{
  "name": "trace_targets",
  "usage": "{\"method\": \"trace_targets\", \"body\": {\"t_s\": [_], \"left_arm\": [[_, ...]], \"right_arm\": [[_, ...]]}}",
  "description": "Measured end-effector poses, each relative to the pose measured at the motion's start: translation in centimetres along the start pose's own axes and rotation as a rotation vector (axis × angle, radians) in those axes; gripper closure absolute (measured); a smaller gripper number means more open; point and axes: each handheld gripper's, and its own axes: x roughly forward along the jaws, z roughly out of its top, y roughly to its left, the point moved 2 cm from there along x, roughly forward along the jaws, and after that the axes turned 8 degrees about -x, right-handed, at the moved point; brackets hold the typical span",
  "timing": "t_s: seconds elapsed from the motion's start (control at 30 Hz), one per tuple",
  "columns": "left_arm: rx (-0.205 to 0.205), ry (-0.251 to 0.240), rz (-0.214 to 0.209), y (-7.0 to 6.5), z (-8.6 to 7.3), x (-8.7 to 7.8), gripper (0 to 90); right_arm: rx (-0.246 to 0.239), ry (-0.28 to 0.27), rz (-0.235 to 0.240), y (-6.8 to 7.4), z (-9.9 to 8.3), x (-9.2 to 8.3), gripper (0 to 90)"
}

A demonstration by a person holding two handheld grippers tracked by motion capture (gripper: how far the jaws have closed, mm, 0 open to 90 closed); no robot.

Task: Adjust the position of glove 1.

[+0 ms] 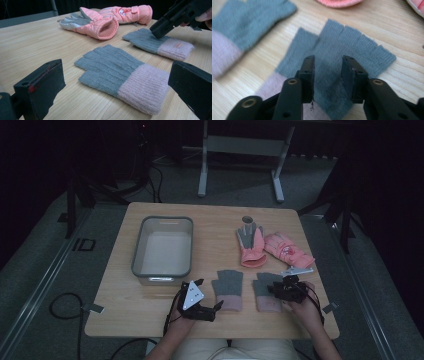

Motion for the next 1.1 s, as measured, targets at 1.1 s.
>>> {"method": "trace_targets", "body": {"t_s": [1.1], "left_arm": [[-0.012,-0.025,0.016,0.2,0.1,-0.3,0.0]], "right_arm": [[0.048,-0.151,-0.043,2.5,5.9,-3.9,84.8]]}}
